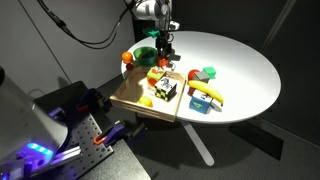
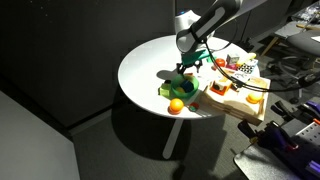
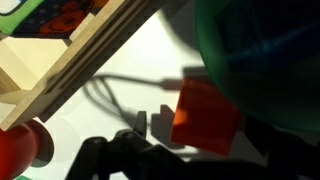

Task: Put the orange block in the bowl

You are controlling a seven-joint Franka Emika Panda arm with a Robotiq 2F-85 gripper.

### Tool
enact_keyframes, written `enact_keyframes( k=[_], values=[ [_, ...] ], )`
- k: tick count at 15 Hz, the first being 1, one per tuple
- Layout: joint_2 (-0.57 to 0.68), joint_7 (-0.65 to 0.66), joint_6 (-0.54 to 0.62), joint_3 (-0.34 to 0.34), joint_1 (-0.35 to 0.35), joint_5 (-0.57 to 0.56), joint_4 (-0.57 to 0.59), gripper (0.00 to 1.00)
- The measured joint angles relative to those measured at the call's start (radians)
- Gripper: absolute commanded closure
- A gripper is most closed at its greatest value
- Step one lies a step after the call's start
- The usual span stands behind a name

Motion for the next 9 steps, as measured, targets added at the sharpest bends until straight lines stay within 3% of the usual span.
enact_keyframes(
  k=[4,5,6,9],
  values=[
    [0.001,0.0,-0.002,0.0,0.004,0.0,0.004,0.0],
    [0.002,0.0,-0.005,0.0,0.004,0.0,0.004,0.25],
    [0.003,0.0,-0.006,0.0,0.004,0.0,0.004,0.26],
    [0.006,0.0,-0.008,0.0,0.004,0.0,0.005,0.51]
  ],
)
